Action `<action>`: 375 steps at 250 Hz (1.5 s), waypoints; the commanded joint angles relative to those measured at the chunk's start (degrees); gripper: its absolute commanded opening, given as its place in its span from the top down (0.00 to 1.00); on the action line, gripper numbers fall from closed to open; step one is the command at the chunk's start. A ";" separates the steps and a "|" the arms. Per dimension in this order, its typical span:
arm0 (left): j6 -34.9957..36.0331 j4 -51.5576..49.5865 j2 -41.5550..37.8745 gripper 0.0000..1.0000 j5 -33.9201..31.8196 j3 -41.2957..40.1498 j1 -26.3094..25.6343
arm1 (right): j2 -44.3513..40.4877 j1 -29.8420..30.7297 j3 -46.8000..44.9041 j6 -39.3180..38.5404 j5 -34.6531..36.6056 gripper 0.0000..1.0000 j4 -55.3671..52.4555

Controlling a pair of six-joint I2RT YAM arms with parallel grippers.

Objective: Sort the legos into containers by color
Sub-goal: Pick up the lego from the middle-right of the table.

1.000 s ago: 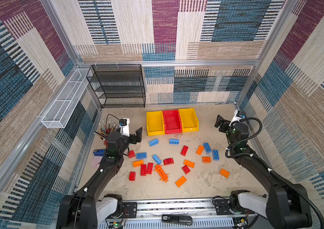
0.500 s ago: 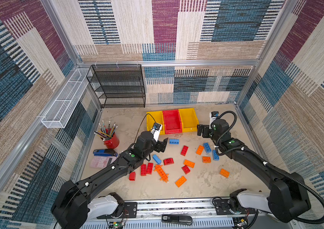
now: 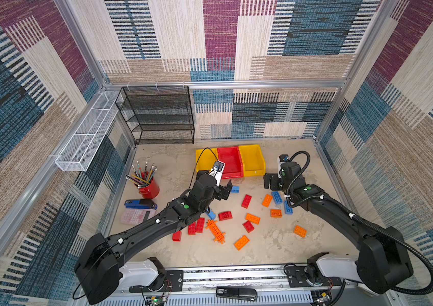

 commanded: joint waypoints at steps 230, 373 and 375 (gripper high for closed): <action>-13.17 -13.23 -2.12 0.05 3.51 -1.89 0.51 | 9.28 -0.03 -0.49 3.09 -1.43 0.19 -0.60; -19.34 -13.76 -3.04 0.04 13.58 -1.55 0.26 | 10.51 -3.09 -5.16 5.56 -0.26 0.24 1.62; -19.37 -13.80 -3.13 0.04 13.58 -1.55 0.22 | 10.55 -3.22 -5.26 5.58 -0.33 0.24 1.61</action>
